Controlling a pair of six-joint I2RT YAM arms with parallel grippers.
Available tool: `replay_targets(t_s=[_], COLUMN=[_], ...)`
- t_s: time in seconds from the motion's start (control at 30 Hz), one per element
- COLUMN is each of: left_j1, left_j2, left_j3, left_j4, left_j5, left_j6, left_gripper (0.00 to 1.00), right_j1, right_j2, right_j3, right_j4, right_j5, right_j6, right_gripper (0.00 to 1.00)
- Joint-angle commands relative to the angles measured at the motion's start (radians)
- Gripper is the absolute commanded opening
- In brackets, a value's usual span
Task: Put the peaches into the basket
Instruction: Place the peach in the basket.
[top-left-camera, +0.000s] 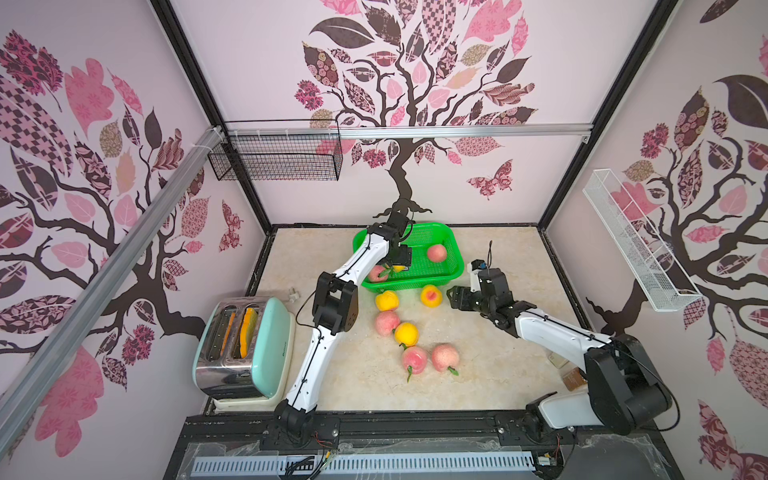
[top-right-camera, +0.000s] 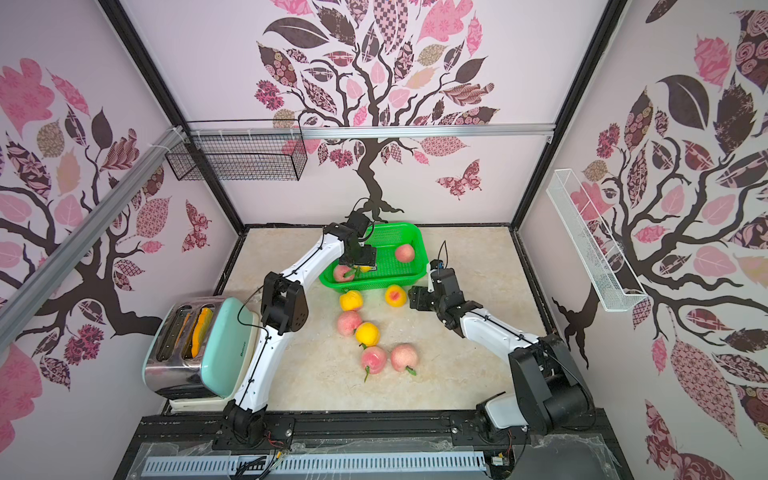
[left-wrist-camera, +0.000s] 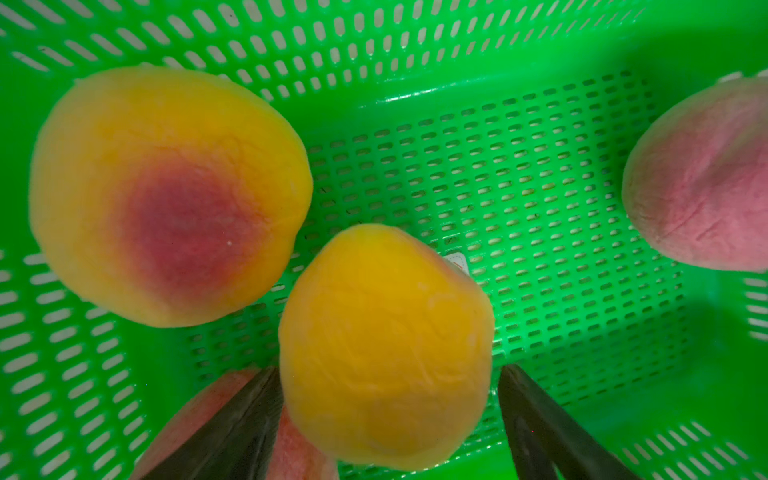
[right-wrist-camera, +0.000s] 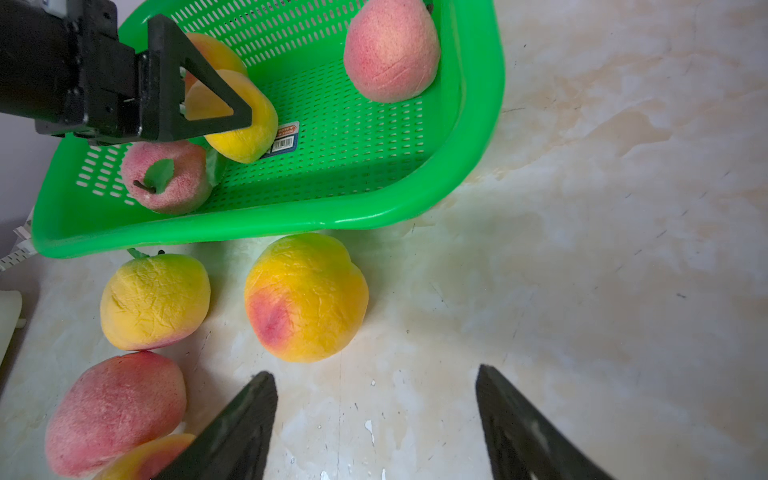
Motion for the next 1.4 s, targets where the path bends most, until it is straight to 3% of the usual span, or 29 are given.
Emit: replay_targets(t_s=[0.0,0.2,0.93,1.2,1.37], left_j1=[-0.001,-0.001,-0.001,-0.001,0.000], left_j2=[0.009,-0.027,-0.194,-0.283,-0.398], left_j3=[-0.001,-0.058,-0.103,-0.215,-0.380], left_j4=[0.003,0.050,0.098,0.154,0.216], left_j5=[0.021,0.033,0.048,0.074,0.087], left_j6=[0.012,0.002,0.017,-0.001,-0.009], left_gripper=[0.87,0.92,0.92,0.91,0.91], right_j1=[0.008,0.007,0.009,0.009,0.009], right_j2=[-0.012,-0.015,-0.010,0.029,0.032], right_j3=[0.023,0.024,0.024,0.049,0.052], right_j4=[-0.001,-0.002,-0.003,-0.018,-0.022], right_j5=[-0.002,-0.001,-0.003,-0.029,-0.029], right_j6=[-0.006,-0.006,-0.006,-0.010,-0.013], right_gripper=[0.78,0.78,0.78,0.78,0.78])
